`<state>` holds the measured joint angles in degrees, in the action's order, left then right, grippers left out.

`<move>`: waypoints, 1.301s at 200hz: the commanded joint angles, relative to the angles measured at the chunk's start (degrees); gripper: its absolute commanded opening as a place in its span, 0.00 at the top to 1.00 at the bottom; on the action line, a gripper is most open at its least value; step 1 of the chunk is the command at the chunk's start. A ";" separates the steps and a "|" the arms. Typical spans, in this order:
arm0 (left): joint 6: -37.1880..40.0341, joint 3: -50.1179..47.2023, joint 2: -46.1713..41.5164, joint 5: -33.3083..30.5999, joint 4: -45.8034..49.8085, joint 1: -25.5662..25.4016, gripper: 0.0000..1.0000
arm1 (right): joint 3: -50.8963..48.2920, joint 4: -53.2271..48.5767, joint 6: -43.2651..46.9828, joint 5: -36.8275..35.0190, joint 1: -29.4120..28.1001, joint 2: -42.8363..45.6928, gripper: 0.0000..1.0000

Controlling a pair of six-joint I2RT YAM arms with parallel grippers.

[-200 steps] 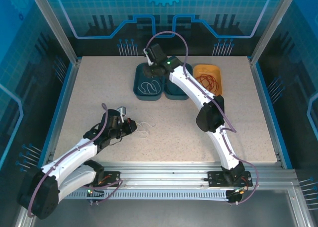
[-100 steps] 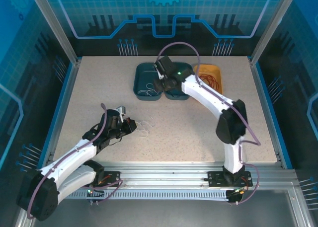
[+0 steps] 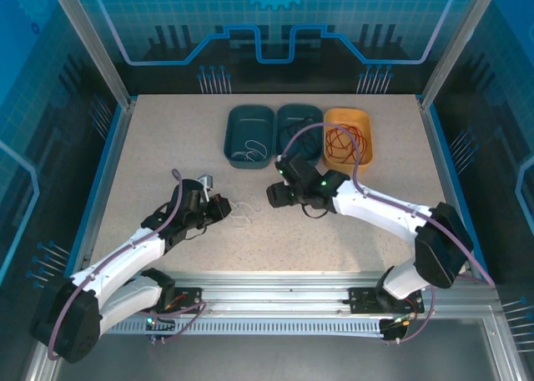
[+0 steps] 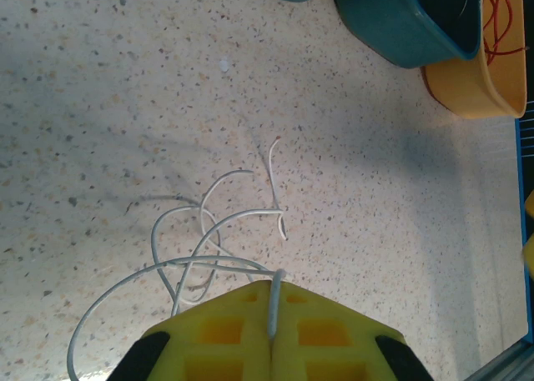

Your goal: Untangle the cables

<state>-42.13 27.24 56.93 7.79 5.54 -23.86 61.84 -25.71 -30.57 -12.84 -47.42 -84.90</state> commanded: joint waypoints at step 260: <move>-7.44 10.99 3.72 -3.48 2.06 -4.67 0.97 | -22.70 58.71 8.50 -17.94 -16.57 -14.11 0.46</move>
<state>-48.40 36.29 62.52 2.70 6.15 -27.79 38.30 26.28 -24.25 -25.71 -63.70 -97.19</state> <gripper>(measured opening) 0.042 0.535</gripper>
